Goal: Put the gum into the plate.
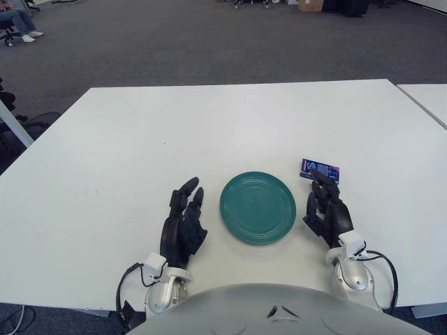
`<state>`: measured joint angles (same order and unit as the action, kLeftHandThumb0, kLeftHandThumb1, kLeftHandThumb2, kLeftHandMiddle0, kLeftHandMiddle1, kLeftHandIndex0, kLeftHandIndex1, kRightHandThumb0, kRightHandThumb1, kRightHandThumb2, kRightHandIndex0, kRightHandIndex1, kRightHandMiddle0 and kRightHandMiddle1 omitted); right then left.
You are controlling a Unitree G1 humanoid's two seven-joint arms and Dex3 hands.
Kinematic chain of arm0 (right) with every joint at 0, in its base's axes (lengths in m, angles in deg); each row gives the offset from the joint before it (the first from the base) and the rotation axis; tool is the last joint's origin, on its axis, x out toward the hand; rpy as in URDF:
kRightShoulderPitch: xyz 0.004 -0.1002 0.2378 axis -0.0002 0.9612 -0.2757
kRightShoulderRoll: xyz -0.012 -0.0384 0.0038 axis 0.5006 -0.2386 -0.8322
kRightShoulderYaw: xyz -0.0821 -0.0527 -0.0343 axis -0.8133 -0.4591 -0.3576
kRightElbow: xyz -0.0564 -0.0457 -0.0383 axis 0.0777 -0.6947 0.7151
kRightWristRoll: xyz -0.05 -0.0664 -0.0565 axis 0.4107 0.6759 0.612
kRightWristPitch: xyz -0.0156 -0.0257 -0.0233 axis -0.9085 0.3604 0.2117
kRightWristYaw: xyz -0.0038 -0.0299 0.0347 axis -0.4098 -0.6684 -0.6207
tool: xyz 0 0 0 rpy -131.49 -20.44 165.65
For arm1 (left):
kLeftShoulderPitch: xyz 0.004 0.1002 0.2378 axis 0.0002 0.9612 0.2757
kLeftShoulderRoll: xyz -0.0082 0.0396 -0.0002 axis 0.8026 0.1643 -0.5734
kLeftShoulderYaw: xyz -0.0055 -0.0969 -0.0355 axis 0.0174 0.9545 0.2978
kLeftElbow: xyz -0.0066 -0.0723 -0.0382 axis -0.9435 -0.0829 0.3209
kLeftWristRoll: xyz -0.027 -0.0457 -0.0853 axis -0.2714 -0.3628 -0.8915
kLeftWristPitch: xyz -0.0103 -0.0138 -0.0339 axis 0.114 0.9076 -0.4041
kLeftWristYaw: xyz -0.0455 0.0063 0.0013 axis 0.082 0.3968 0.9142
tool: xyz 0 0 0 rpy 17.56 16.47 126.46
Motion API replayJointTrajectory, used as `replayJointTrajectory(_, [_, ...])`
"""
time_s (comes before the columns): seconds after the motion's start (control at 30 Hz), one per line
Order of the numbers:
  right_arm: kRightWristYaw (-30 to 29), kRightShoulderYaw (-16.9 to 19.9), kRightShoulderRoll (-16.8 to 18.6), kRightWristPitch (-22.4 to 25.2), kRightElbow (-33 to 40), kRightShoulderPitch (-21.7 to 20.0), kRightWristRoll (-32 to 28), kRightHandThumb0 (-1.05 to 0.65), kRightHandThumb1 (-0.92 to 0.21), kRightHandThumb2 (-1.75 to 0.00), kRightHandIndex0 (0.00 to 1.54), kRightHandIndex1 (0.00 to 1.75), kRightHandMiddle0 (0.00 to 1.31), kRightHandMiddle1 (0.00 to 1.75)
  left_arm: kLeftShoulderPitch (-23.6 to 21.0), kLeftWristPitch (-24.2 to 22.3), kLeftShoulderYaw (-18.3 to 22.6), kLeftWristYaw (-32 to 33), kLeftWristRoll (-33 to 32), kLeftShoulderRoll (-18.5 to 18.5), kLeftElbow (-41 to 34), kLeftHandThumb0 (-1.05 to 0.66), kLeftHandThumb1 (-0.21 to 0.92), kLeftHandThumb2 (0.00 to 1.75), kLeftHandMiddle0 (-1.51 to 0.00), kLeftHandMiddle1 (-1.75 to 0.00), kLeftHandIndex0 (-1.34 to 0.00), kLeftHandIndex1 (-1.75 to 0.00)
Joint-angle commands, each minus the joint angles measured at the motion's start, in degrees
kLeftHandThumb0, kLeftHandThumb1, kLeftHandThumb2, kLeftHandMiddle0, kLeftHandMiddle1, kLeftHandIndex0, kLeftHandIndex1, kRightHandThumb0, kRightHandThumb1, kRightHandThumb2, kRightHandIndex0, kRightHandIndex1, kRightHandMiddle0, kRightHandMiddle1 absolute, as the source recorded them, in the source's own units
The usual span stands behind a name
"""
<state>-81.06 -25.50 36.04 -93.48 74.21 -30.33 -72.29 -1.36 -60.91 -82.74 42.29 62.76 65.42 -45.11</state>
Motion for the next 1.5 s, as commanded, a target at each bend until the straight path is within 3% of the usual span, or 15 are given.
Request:
replayJointTrajectory(0.0, [0.4, 0.1, -1.0, 3.6, 1.4, 2.5, 0.7, -0.67, -0.92, -0.96, 0.21, 0.0, 0.0, 0.48, 0.0, -1.7, -0.1, 0.5, -0.2, -0.1, 0.2, -0.99, 0.92, 0.92, -0.39, -0.01, -0.09, -0.94])
replayJointTrajectory(0.2, [-1.0, 0.8, -3.0, 3.0, 12.5, 1.7, 7.6, -0.69, -0.92, -0.91, 0.22, 0.01, 0.0, 0.54, 0.0, -1.9, -0.2, 0.9, 0.4, -0.2, -0.2, -0.98, 0.92, 0.93, -0.38, -0.01, -0.06, -0.93])
replayJointTrajectory(0.43, [-2.9, 4.1, -6.5, -2.5, 13.7, -0.8, 18.0, -0.73, -0.92, -0.78, 0.33, 0.04, 0.0, 0.76, -0.6, -1.5, 0.0, 0.9, 0.6, -0.3, 0.5, -0.97, 0.92, 0.94, -0.38, -0.01, -0.08, -0.94])
replayJointTrajectory(0.63, [-6.9, 6.8, -10.5, -7.9, 13.1, -6.1, 32.1, -0.77, -0.92, -0.7, 0.41, 0.05, 0.03, 0.9, -1.3, -1.2, 0.3, 0.6, 0.0, -0.4, 1.4, -0.96, 0.92, 0.93, -0.39, -0.01, -0.07, -0.94])
replayJointTrajectory(0.77, [-3.3, 7.4, -13.5, -5.7, 15.5, -11.2, 42.0, -0.77, -0.92, -0.64, 0.42, 0.06, 0.04, 0.93, -2.0, -0.3, 0.2, 0.5, 0.4, -0.4, 2.4, -0.96, 0.92, 0.93, -0.39, -0.01, -0.06, -0.93])
replayJointTrajectory(0.87, [-0.5, 7.6, -15.3, -4.6, 16.2, -13.8, 46.1, -0.78, -0.92, -0.59, 0.45, 0.06, 0.06, 0.94, -2.4, 0.1, 0.2, 0.5, 0.3, -0.5, 3.0, -0.96, 0.92, 0.93, -0.39, -0.01, -0.05, -0.93])
replayJointTrajectory(1.1, [5.0, 4.9, -20.5, -0.8, 10.2, -21.5, 52.8, -0.79, -0.92, -0.51, 0.5, 0.08, 0.08, 0.98, -2.8, 1.0, 0.1, 0.0, -0.7, -0.7, 3.5, -0.94, 0.92, 0.91, -0.39, -0.01, -0.04, -0.92])
replayJointTrajectory(1.47, [5.0, -1.9, -25.6, 1.1, -7.5, -30.2, 54.1, -0.81, -0.92, -0.57, 0.43, 0.04, 0.01, 0.91, -2.5, 1.1, -0.2, -0.4, -1.4, -0.7, 2.6, -0.93, 0.92, 0.91, -0.39, -0.01, -0.02, -0.92])
